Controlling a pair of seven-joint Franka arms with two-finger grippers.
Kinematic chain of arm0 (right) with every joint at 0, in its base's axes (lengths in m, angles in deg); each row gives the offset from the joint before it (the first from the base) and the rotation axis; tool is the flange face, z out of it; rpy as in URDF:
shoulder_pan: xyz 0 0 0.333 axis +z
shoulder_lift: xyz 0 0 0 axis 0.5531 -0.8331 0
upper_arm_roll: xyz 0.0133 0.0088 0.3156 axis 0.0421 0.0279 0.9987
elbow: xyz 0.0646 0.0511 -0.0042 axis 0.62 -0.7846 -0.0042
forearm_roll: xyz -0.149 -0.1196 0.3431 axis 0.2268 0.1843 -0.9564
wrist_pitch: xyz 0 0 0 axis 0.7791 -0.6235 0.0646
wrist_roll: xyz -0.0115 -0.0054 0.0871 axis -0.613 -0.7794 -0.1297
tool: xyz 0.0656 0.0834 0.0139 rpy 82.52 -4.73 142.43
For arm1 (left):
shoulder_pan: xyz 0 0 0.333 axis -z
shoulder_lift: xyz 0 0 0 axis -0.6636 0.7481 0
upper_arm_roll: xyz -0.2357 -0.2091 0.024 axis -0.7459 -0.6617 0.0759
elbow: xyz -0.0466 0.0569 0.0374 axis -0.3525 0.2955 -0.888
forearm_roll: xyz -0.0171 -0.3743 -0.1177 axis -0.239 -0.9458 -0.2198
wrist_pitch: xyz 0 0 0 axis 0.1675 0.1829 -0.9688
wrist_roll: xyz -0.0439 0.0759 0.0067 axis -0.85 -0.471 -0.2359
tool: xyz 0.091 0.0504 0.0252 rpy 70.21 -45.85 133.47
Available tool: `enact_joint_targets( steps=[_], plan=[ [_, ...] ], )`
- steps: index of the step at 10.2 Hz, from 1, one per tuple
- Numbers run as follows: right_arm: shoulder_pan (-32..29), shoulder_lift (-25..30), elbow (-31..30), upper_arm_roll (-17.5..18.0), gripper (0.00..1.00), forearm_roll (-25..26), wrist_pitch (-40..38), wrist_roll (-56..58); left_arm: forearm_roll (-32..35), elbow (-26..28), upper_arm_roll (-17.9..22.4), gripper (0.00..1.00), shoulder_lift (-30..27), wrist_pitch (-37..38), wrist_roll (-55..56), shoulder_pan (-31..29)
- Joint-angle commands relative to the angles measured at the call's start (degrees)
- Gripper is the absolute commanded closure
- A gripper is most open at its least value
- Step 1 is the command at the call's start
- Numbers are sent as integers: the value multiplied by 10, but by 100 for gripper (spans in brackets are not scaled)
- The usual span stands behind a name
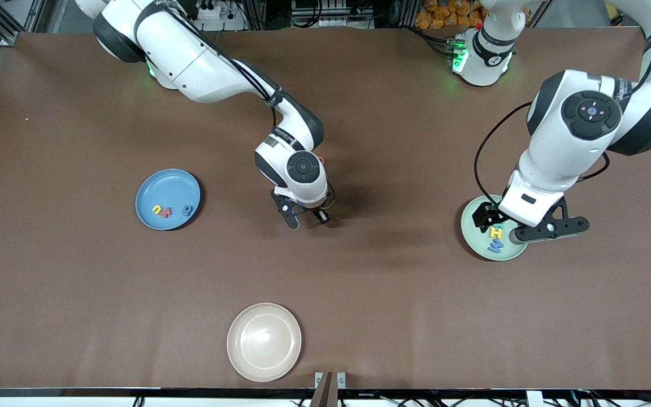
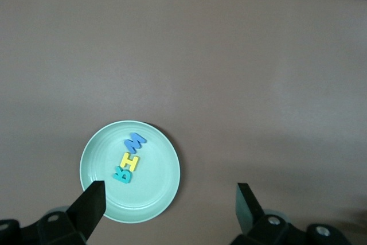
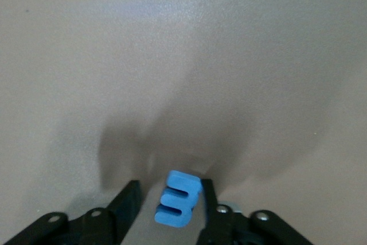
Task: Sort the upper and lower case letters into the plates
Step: 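Release the H on the green plate while the right gripper grasps the m, then carry the m to the blue plate while the left gripper reaches the Q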
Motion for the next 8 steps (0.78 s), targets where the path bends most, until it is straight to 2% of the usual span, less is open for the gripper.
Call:
enact_joint_targets(
  steps=[1,4,5,8],
  plan=[
    [7,-8,-8,-1,72,11,-2,-19,-21,5,0,0,-37,16,-7,-1],
    [7,-9,-8,-1,96,12,-2,-20,-42,-4,0,0,-61,52,-7,-2],
    [7,-8,-7,-1,100,11,-2,-20,-52,-4,0,0,-66,58,-7,-2],
    [-3,-2,3,2,100,9,-8,-7,-60,-4,0,0,-73,67,-7,-1]
  ],
)
